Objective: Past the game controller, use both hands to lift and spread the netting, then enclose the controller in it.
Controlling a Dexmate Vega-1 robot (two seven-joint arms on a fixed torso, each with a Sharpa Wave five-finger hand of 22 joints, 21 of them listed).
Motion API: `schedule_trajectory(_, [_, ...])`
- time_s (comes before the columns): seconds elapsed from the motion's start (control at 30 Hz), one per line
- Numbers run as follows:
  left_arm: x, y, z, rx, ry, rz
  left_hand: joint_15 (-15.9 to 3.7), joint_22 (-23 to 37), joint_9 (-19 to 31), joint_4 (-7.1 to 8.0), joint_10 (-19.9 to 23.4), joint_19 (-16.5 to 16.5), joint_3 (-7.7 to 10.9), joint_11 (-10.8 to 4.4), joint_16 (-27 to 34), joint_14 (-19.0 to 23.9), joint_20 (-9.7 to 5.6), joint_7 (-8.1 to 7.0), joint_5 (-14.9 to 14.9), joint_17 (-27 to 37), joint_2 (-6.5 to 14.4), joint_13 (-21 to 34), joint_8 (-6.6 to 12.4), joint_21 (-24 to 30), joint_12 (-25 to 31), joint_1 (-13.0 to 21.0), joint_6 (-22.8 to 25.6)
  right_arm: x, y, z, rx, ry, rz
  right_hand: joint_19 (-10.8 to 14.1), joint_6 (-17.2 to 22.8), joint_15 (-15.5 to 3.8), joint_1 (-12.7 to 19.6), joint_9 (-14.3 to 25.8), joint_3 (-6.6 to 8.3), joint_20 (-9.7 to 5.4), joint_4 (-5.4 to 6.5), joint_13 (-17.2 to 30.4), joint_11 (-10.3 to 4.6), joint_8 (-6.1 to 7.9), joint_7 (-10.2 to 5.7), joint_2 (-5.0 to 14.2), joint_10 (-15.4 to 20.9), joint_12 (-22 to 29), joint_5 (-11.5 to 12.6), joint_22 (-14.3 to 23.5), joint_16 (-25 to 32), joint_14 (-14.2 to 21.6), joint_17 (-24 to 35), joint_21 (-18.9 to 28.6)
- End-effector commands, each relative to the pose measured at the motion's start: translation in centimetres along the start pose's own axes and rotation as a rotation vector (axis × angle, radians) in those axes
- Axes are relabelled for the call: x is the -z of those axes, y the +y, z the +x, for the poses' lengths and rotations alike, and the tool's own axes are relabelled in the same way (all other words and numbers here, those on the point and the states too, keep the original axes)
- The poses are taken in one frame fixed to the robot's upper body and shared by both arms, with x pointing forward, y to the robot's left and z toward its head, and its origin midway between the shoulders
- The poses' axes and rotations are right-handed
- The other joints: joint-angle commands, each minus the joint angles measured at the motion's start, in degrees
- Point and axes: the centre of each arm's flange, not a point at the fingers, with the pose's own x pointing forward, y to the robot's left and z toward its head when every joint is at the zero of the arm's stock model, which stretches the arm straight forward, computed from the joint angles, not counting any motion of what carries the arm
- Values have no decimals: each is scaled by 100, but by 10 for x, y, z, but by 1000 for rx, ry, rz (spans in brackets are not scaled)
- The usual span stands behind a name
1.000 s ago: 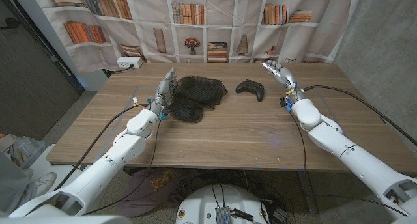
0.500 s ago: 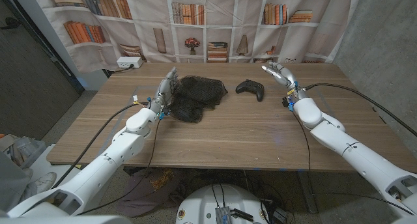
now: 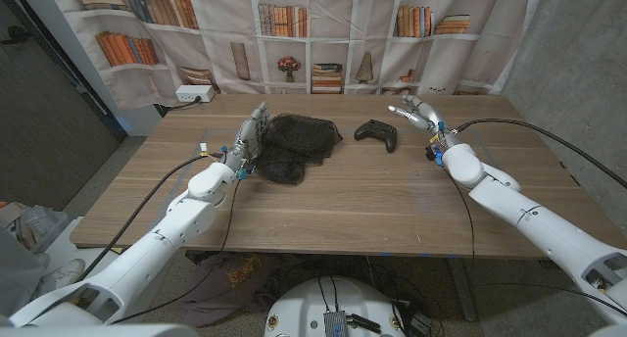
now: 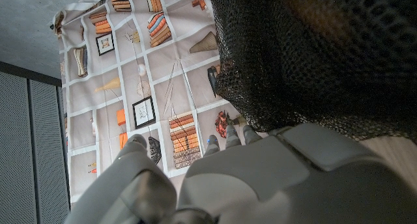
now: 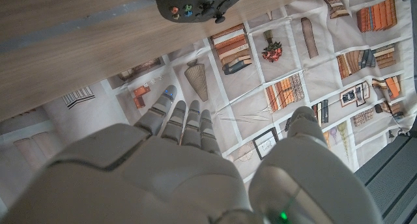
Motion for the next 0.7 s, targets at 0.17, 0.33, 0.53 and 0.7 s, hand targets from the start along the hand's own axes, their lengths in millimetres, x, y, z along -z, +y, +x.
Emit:
schedule_trajectory(0.17, [5, -2, -1, 9, 25, 10, 26, 5, 16, -30, 49, -32, -6, 6, 18, -239, -5, -16, 5, 24, 8, 31, 41, 9, 22, 46, 95, 3, -2, 13, -32, 33, -114, 96, -280, 33, 98, 38, -10, 163, -22, 20, -43, -117, 109, -17, 91, 23, 10, 11, 37, 44, 31, -14])
schedule_trajectory(0.33, [4, -3, 0, 9, 23, 10, 23, 5, 16, -31, 84, -33, -9, 3, 20, -235, -5, -8, 5, 24, 11, 31, 41, 9, 32, 48, 106, 3, -2, 14, -37, 47, -156, 138, -344, 72, 99, 40, -31, 182, -8, 22, 3, -137, 222, -29, 126, 34, 8, 11, 55, 96, 34, -24])
schedule_trajectory(0.53, [3, -5, 1, 13, 21, 11, 24, 5, 16, -32, 72, -33, -11, 5, 20, -236, -4, -7, 4, 24, 15, 32, 44, 10, 22, 50, 127, 3, -1, 16, -54, 65, -199, 182, -352, 115, 80, 41, -55, 147, 8, 24, 60, -135, 279, -45, 155, 43, 6, 13, 60, 118, 37, -24])
schedule_trajectory(0.7, [0, -6, 1, 16, 17, 18, 21, 5, 16, -33, 68, -32, -13, 7, 21, -235, -6, -15, 4, 24, 19, 32, 47, 11, 16, 53, 148, 1, 1, 19, -64, 71, -240, 208, -335, 132, 71, 42, -71, 149, 16, 25, 86, -124, 304, -55, 160, 43, 6, 14, 62, 131, 38, -27])
